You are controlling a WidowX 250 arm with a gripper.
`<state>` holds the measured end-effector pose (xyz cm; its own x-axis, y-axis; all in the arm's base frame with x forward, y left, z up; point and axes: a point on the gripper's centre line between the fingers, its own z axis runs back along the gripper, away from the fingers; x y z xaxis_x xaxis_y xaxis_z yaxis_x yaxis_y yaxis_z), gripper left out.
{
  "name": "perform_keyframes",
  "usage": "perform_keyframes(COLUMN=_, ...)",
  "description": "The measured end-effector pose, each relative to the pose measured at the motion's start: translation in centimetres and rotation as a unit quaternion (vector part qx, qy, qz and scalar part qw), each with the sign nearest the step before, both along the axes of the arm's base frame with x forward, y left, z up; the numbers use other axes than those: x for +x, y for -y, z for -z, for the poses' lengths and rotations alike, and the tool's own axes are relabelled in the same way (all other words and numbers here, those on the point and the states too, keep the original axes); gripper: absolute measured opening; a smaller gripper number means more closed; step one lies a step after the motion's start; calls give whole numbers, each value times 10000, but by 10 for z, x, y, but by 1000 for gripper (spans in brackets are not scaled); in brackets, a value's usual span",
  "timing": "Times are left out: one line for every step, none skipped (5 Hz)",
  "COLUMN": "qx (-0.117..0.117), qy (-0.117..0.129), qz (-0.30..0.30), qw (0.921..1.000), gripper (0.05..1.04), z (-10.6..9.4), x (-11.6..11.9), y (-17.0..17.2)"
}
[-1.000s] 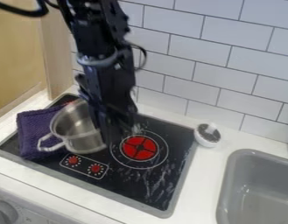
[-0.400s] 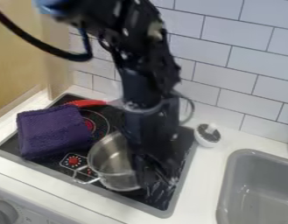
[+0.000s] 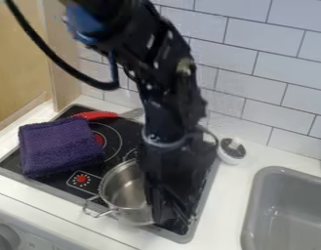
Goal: Move the silver pot to the lower part of the right burner
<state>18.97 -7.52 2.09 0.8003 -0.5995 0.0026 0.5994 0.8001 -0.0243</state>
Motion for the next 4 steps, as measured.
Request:
perform_keyframes(qx=30, qy=27, qz=39, qw=10000, gripper=79, z=3, x=10, y=2)
perform_keyframes(qx=106, qy=-27, qz=65, qw=9999, gripper=243, z=5, x=8, y=3)
perform_keyframes(qx=113, qy=-15, qz=138, qw=9998, gripper=508, z=5, x=6, y=7)
perform_keyframes(qx=108, qy=-17, qz=163, qw=9998, gripper=831, z=5, x=6, y=7)
